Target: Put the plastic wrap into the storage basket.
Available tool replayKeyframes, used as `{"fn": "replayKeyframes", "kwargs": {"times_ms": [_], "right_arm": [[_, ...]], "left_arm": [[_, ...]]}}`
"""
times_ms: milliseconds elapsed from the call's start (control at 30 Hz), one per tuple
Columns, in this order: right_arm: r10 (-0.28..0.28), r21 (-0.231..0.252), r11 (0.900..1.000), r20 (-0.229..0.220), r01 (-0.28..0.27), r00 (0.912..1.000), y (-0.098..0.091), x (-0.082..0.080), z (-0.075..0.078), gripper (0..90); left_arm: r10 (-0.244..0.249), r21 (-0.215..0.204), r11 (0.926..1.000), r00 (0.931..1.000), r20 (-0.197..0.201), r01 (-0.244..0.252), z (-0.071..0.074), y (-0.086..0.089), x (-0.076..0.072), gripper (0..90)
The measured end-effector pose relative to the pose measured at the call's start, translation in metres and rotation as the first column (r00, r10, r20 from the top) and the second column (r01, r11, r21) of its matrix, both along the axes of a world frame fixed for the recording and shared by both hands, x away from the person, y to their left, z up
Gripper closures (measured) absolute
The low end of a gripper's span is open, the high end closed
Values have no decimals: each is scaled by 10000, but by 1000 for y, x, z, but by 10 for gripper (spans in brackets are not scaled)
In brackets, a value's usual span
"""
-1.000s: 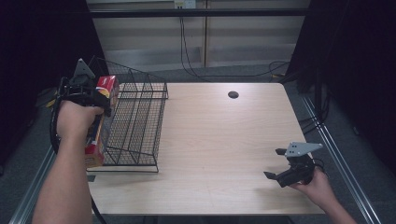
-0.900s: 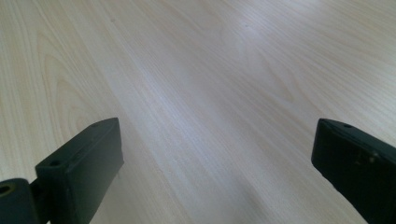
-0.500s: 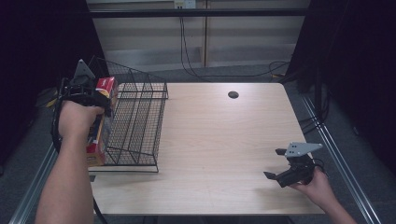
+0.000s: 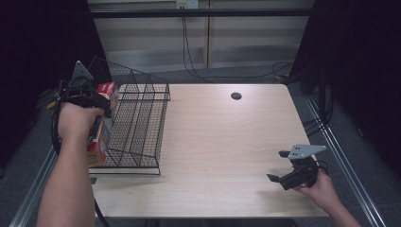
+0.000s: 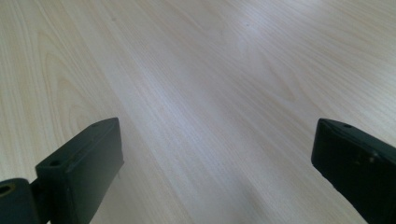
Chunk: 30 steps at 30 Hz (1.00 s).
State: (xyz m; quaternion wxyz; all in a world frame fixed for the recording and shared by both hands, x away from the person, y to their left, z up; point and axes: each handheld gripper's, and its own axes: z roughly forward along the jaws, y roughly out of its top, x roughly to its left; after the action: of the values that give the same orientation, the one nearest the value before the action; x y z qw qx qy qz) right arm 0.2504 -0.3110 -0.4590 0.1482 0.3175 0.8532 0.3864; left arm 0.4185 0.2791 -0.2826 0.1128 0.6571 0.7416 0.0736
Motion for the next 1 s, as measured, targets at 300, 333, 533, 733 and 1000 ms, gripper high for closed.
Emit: {"fn": "replayKeyframes", "kwargs": {"times_ms": [300, 333, 533, 733, 1000], "right_arm": [[0, -4, 10000, -31, 0, 10000, 0, 0, 0, 19], [20, -18, 10000, -30, -20, 10000, 1, 0, -1, 19], [30, -6, 10000, 6, -30, 10000, 1, -1, 1, 20], [61, -53, 10000, 31, -60, 10000, 1, -2, 1, 20], [72, -21, 10000, -3, -72, 10000, 1, -2, 1, 20]], "left_arm": [[-56, -337, 9994, 9937, 1123, 95, 24, -2, -1, 358], [-161, -358, 9992, 9933, 1141, 203, 29, -6, -1, 358], [-573, -826, 9945, 9943, 897, 648, 31, -28, 1, 351], [-883, -1015, 9899, 9906, 1040, 989, 33, -42, 1, 318], [-1276, -1194, 9817, 9779, 1654, 1483, 34, -58, 2, 241]]}}
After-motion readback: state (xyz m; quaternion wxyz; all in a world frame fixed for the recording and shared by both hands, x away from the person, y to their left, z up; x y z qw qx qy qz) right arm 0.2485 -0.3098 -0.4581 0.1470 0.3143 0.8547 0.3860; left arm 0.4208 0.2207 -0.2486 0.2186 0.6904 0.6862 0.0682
